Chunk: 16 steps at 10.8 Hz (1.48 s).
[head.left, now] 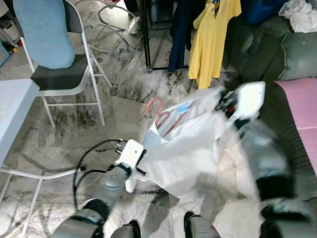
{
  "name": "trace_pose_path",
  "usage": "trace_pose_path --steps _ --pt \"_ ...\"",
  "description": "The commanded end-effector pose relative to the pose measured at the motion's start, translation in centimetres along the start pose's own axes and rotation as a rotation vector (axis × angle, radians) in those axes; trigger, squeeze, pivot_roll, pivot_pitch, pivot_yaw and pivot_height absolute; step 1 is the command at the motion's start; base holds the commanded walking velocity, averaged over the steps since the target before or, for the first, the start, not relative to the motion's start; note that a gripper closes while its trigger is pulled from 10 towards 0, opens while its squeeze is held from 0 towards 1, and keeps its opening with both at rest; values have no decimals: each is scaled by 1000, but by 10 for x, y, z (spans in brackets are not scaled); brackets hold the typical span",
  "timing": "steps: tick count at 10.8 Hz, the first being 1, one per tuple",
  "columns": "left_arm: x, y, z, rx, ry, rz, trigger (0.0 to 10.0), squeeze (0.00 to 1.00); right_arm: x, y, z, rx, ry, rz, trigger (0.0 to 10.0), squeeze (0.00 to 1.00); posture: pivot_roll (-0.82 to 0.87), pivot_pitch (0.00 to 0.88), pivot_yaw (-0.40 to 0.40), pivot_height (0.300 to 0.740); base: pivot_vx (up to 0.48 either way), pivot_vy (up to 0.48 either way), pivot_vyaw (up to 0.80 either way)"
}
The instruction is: Hang hanger
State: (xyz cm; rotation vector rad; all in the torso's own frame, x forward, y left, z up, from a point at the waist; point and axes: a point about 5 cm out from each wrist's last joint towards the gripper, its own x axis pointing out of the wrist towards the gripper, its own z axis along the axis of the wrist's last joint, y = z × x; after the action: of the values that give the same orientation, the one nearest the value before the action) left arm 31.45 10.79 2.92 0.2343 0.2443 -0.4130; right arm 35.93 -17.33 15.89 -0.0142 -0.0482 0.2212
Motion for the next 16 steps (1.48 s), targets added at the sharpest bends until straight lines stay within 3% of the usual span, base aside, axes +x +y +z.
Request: trace_pose_path --steps 1,3,5,6,8,9,10,11,12,14,15,16 --pt "-1 8 -3 -52 16 61 0 0 -1 8 -9 1 29 34 0 0 -233 154 54 740 0 0 0" --pt "1 4 -4 -120 41 107 0 0 -7 44 -38 38 114 140 0 0 -219 127 53 740 0 0 0" --pt "1 2 -5 -163 52 118 0 0 -10 67 -50 61 157 222 0 0 -214 114 57 740 0 0 0" --pt "3 1 -3 -198 53 122 0 0 -19 87 -66 61 224 330 0 0 -214 111 60 740 0 0 0" --pt "6 -3 2 -198 32 101 353 0 -30 95 -82 46 280 384 0 0 -215 110 64 740 0 0 0" --pt "6 -5 5 -172 13 86 1059 0 -35 88 -94 35 314 335 0 0 -215 110 64 740 0 0 0" --pt "5 -3 1 -182 23 102 1333 0 -41 77 -106 30 345 268 10000 1000 -201 104 56 740 0 0 0" --pt "3 -1 -1 -194 24 120 1765 0 -44 72 -109 39 349 249 10000 1000 -187 98 51 740 0 0 0" --pt "0 3 -7 -211 50 149 3412 0 -48 68 -116 9 368 235 10000 1000 -171 93 45 740 0 0 0" --pt "-3 8 -12 -239 59 183 5373 0 -55 71 -126 -30 415 307 10000 1000 -152 85 41 740 0 0 0" --pt "-2 10 -8 -234 46 181 7176 0 -60 72 -129 -34 427 352 10000 1000 -149 85 38 740 0 0 0" --pt "-1 9 -7 -215 54 176 9608 0 -64 72 -130 -54 416 398 10000 1000 -149 74 37 740 0 0 0"
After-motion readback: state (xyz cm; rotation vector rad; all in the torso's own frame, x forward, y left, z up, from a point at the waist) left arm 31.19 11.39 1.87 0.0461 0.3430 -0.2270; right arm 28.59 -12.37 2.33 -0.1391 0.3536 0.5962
